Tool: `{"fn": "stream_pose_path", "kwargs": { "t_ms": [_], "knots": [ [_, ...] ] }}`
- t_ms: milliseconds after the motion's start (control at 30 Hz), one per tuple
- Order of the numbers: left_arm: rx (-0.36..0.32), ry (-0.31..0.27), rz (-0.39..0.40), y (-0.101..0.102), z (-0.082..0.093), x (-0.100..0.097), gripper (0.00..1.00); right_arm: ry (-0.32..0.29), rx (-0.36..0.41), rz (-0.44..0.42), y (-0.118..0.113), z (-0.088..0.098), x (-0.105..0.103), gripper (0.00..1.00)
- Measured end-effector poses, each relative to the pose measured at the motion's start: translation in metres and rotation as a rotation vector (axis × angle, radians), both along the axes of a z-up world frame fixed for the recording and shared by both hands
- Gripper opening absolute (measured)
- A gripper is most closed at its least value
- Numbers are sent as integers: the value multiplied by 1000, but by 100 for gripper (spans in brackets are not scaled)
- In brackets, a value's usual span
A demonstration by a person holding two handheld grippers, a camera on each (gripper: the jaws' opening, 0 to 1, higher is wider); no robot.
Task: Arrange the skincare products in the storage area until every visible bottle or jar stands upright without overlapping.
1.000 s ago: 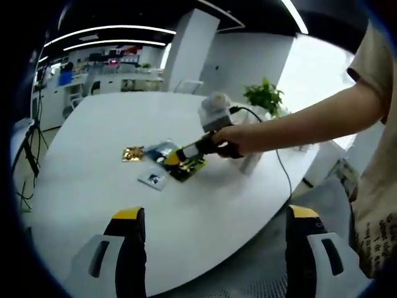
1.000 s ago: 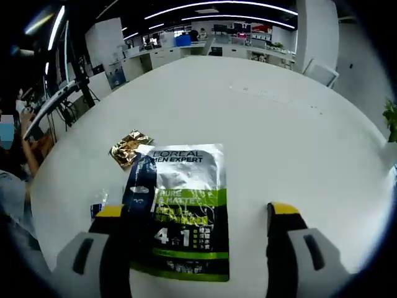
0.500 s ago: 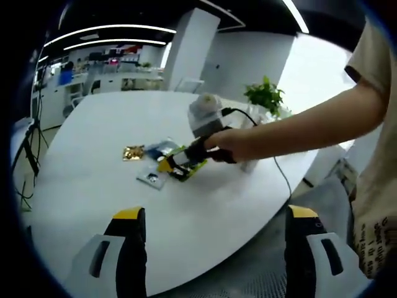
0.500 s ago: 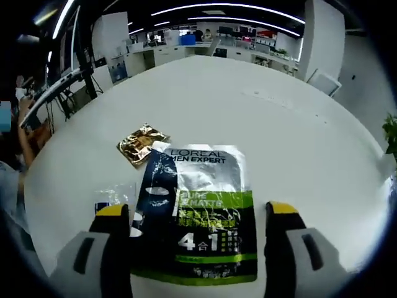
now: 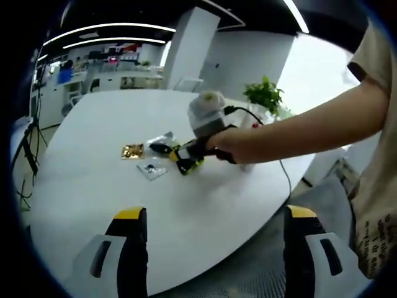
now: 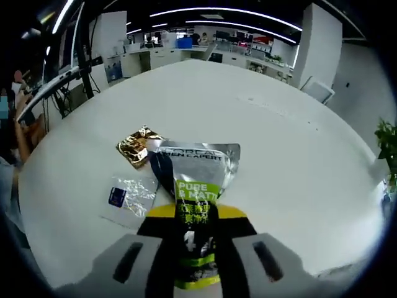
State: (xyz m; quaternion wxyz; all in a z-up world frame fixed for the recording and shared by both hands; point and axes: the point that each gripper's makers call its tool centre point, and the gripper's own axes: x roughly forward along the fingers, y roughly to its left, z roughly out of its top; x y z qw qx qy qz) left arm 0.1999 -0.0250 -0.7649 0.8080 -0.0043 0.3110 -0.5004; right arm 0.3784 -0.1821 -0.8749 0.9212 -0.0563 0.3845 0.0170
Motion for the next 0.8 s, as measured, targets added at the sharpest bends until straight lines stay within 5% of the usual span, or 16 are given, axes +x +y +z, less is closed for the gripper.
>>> {"fn": "stream_pose_path", "kwargs": {
  "t_ms": [500,800],
  "knots": [
    [-57,13,17,-1,7,2,88,-100,129,53,31,41,-35,16],
    [-83,26,5,-3,10,0,85,-181,316,51,60,80,-62,16]
  ]
}}
